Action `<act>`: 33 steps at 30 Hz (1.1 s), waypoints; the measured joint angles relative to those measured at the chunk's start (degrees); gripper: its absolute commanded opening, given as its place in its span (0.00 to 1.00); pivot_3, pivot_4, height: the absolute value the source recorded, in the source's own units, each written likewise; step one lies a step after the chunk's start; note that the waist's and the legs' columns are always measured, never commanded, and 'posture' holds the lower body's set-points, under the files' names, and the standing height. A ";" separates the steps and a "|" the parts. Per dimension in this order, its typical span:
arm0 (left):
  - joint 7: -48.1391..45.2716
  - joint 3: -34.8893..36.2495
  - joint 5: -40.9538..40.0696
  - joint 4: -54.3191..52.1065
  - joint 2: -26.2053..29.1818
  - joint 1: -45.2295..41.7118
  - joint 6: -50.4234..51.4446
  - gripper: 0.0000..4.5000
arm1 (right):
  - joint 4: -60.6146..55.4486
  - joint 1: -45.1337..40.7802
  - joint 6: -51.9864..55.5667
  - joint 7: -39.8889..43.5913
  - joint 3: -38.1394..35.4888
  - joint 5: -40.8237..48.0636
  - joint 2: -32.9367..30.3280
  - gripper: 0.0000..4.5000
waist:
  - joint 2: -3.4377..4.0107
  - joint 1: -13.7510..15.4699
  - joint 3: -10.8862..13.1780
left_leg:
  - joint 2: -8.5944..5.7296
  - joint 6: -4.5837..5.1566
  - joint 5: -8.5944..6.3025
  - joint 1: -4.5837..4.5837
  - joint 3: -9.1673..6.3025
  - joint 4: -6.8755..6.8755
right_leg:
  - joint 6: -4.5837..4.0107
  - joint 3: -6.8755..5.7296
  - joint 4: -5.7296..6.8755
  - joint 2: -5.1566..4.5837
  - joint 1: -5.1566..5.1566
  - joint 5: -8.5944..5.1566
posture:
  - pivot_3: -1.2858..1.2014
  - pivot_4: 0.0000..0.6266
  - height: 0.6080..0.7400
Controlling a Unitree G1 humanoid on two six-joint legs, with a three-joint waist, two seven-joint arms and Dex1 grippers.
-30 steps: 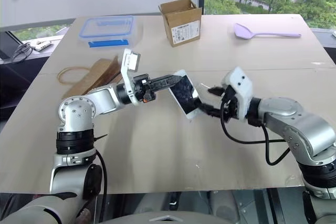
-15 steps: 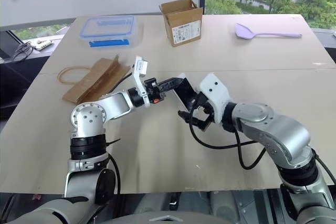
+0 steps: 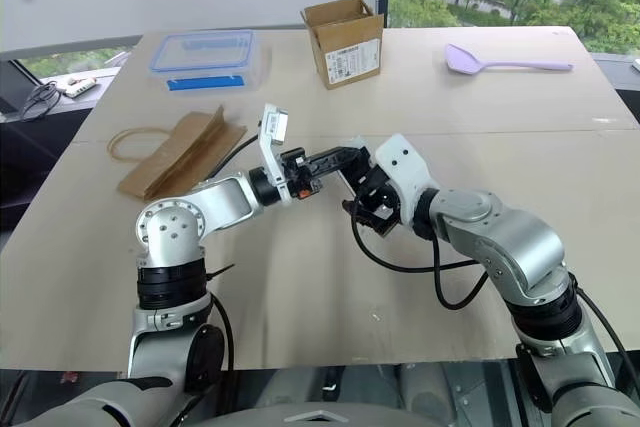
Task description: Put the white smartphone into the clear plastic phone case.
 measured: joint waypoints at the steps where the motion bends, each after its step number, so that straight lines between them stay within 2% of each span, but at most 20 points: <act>1: 0.06 0.01 -0.15 -0.01 0.03 0.08 -0.01 0.00 | 0.01 0.04 0.00 0.03 -0.04 -0.09 -0.01 0.67 | 0.00 -0.03 0.00 | 0.00 0.00 0.00 0.00 0.00 0.00 | 0.00 0.00 0.00 0.00 0.00 0.00 | 0.52 0.24 1.00; 6: 0.03 -0.11 -0.65 -0.03 0.32 0.26 -0.01 0.00 | -0.06 0.25 0.00 0.64 -0.31 -0.24 -0.02 0.67 | 0.00 -0.03 0.00 | 0.00 0.00 0.00 0.00 0.00 0.00 | 0.00 0.00 0.00 0.00 0.00 0.00 | 0.52 0.24 1.00; 7: -0.35 -0.46 -0.63 -0.03 0.73 0.26 -0.12 0.09 | -0.14 0.34 0.01 0.81 -0.37 -0.23 -0.08 0.67 | 0.00 -0.03 0.00 | 0.00 0.00 0.00 0.00 0.00 0.00 | 0.00 0.00 0.00 0.00 0.00 0.00 | 0.52 0.24 1.00; 9: -4.49 -2.03 -0.10 -0.04 4.03 0.21 -1.30 0.35 | -0.79 1.42 0.15 1.54 -0.69 -0.22 -1.84 0.67 | 0.01 -0.02 0.00 | 0.00 0.00 0.00 0.00 0.01 -0.01 | 0.00 -0.01 -0.01 0.01 0.00 0.00 | 0.52 0.24 1.00; 10: -5.25 -2.30 0.07 -0.04 4.54 0.19 -1.61 0.37 | -0.79 1.57 0.23 1.61 -0.86 -0.23 -2.18 0.67 | 0.01 -0.02 0.00 | 0.00 0.00 0.00 0.00 0.01 -0.01 | 0.00 -0.01 -0.01 0.01 0.00 0.00 | 0.52 0.24 1.00; 11: -7.65 -3.92 1.38 0.32 5.85 -0.30 -2.81 0.46 | -1.50 2.38 0.27 2.05 -1.46 -0.19 -3.44 0.67 | 0.01 0.00 0.00 | 0.00 0.00 0.00 -0.01 0.02 -0.01 | -0.01 -0.01 -0.01 0.01 -0.01 0.00 | 0.52 0.24 1.00; 14: -21.21 -13.44 11.39 2.11 16.94 -3.86 -12.14 0.74 | -5.36 7.43 1.33 5.16 -5.14 0.64 -11.97 0.67 | 0.00 0.63 0.01 | -0.03 0.01 -0.01 -0.07 0.04 -0.05 | -0.03 -0.13 -0.09 0.00 0.00 -0.02 | 0.52 0.24 1.00; 15: -28.69 -18.30 17.28 3.86 21.18 -5.55 -18.92 0.76 | -6.48 10.02 2.18 6.72 -8.04 1.34 -15.86 0.67 | 0.01 0.68 0.01 | -0.02 0.12 -0.07 -0.01 0.13 -0.11 | -0.03 -0.07 -0.18 0.00 0.04 -0.01 | 0.52 0.24 1.00; 17: -38.76 -25.08 24.63 7.74 23.01 -7.68 -28.71 0.76 | -8.01 12.80 3.29 8.70 -12.94 2.20 -19.64 0.67 | 0.03 1.10 -0.01 | 0.00 0.23 -0.13 -0.01 0.24 -0.14 | -0.04 0.01 -0.31 -0.05 0.07 -0.02 | 0.52 0.24 1.00; 18: -43.16 -28.45 27.68 10.78 22.07 -8.86 -32.95 0.76 | -9.20 13.94 3.65 9.60 -15.37 2.79 -21.29 0.67 | 0.03 1.29 -0.01 | 0.03 0.28 -0.16 -0.03 0.25 -0.14 | -0.03 0.02 -0.49 -0.05 0.12 -0.02 | 0.52 0.24 1.00; 21: -51.54 -36.40 35.49 21.96 17.02 -13.03 -43.87 0.76 | -12.27 16.99 4.49 11.64 -19.91 4.32 -24.39 0.67 | -0.04 1.58 0.03 | 0.06 0.36 -0.20 -0.11 0.12 -0.12 | 0.01 -0.17 -0.70 -0.04 0.20 0.00 | 0.52 0.24 1.00; 22: -53.91 -38.62 38.95 28.82 14.14 -15.87 -48.88 0.76 | -13.60 19.60 4.89 11.74 -22.26 4.37 -25.18 0.67 | -0.03 1.80 0.03 | 0.05 0.39 -0.21 -0.12 0.08 -0.12 | 0.01 -0.22 -0.70 -0.07 0.25 0.00 | 0.52 0.24 1.00; 26: -57.44 -41.59 48.19 50.65 5.90 -24.61 -63.56 0.76 | -16.35 25.49 6.89 10.96 -26.88 4.49 -24.95 0.67 | -0.10 1.52 0.07 | 0.04 0.53 -0.30 -0.19 0.12 -0.06 | 0.04 -0.24 -0.86 -0.12 0.26 0.01 | 0.52 0.24 1.00; 30: -56.83 -41.57 53.97 65.88 0.89 -30.35 -72.34 0.76 | -19.48 27.40 8.26 9.55 -28.94 4.85 -22.59 0.67 | -0.14 1.15 0.10 | 0.04 0.61 -0.35 -0.20 0.16 -0.07 | 0.17 -0.18 -0.87 -0.09 0.23 0.07 | 0.52 0.24 1.00; 33: -55.95 -41.26 58.32 74.71 -1.09 -33.22 -78.59 0.48 | -22.19 30.06 9.69 8.33 -31.38 5.00 -20.60 0.67 | -0.16 1.43 0.11 | 0.04 0.63 -0.36 -0.20 0.12 -0.05 | 0.20 -0.25 -0.86 -0.07 0.26 0.08 | 0.52 0.24 1.00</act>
